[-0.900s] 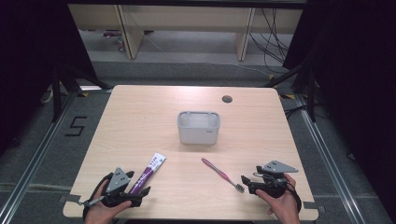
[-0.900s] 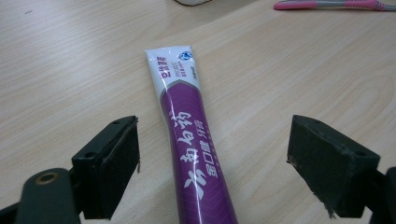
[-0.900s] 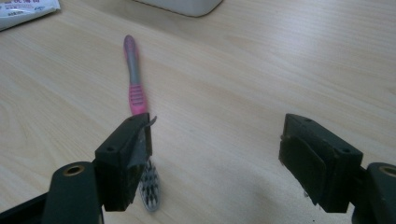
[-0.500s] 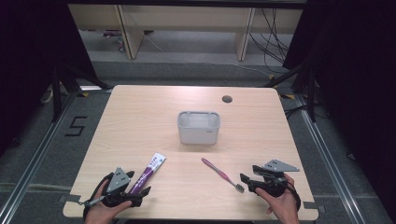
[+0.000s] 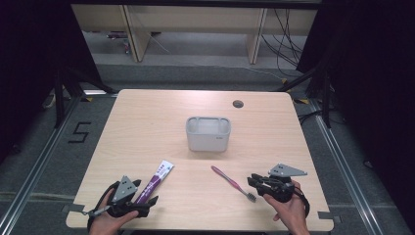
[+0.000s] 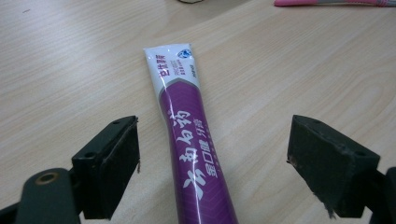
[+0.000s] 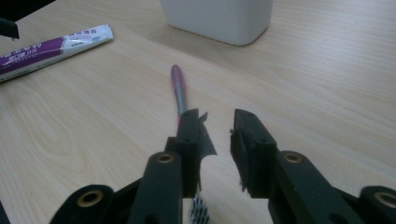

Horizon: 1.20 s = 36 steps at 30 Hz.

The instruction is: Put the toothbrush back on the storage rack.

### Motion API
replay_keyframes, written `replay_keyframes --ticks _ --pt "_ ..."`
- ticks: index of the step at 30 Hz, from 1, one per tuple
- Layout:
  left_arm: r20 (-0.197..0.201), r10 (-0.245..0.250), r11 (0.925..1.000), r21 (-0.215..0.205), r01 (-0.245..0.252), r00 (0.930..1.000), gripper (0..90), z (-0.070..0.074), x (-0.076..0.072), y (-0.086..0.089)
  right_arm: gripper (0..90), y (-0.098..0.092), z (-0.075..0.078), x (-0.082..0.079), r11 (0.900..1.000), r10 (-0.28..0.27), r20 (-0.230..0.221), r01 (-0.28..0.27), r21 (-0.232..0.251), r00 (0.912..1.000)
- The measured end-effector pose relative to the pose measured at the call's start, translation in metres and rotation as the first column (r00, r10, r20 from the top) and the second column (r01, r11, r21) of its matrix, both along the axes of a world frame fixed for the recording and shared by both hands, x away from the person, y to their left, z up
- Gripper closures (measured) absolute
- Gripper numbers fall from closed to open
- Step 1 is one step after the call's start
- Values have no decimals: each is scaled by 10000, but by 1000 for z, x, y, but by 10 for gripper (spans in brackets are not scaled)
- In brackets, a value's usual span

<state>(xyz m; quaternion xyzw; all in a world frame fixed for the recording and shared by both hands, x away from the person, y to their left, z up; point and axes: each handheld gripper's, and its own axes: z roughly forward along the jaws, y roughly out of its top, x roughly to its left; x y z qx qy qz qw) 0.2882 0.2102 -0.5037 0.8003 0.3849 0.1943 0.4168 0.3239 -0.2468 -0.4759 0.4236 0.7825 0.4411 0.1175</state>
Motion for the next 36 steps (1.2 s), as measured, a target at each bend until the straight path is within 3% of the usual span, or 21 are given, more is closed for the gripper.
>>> replay_keyframes --ticks 2,4,6,7,8,11,12,15,16,19,20,21,24,27,28,29,36 --pt "0 29 10000 -85 -29 10000 163 0 0 -1 820 7 -1 6 9996 166 117 -164 -212 9998" --pt "-16 29 10000 -93 -29 10000 163 0 0 -1 831 9 -2 7 9994 252 40 -251 -229 9997" --pt "-13 45 9999 -106 -45 10000 163 0 0 -1 858 15 -2 10 9984 389 246 -378 -412 9989" --pt "-22 44 9999 -116 -45 10000 163 0 0 -1 868 19 -2 9 9990 348 -110 -351 -278 9993" --pt "-25 73 9998 -186 -73 10000 163 -1 0 -1 874 26 -2 12 9957 727 37 -724 -584 9973" --pt "-36 39 10000 -49 -39 10000 164 0 0 0 880 33 -3 15 9918 903 230 -878 -930 9956" --pt "-8 103 9997 -213 -104 9999 164 -1 0 -1 881 36 -4 16 9898 1084 121 -1067 -945 9940" --pt "23 -2 10000 -52 2 10000 163 0 0 1 886 43 -6 19 9863 1243 47 -1230 -1099 9922" --pt "26 20 10000 -65 -19 10000 163 0 0 1 887 45 -6 19 9855 1292 -181 -1304 -1088 9915" --pt "3 10 10000 -44 -10 10000 163 0 0 0 888 49 -7 21 9854 1242 -301 -1269 -1140 9918" --pt "1 -44 10000 0 44 10000 164 1 0 0 887 52 -7 21 9869 1104 -569 -1162 -1115 9923" --pt "13 9 9999 -105 -9 10000 163 0 0 0 887 51 -8 26 9817 1371 -84 -1370 -1323 9905" --pt "-7 25 9999 -142 -25 10000 164 0 0 0 882 56 -10 28 9832 1270 -384 -1309 -1273 9912" --pt "-46 -49 10000 13 49 10000 164 0 0 0 890 62 -9 29 9883 839 -669 -916 -1216 9942" --pt "-46 -49 10000 13 49 10000 164 0 0 0 895 62 -10 33 9845 1030 -473 -1087 -1377 9936" --pt "-54 -47 10000 -14 47 10000 163 0 0 0 897 64 -10 33 9865 860 -633 -939 -1345 9943" --pt "-40 -66 10000 -19 66 10000 164 0 0 0 900 77 -12 45 9811 770 -663 -874 -1725 9948"
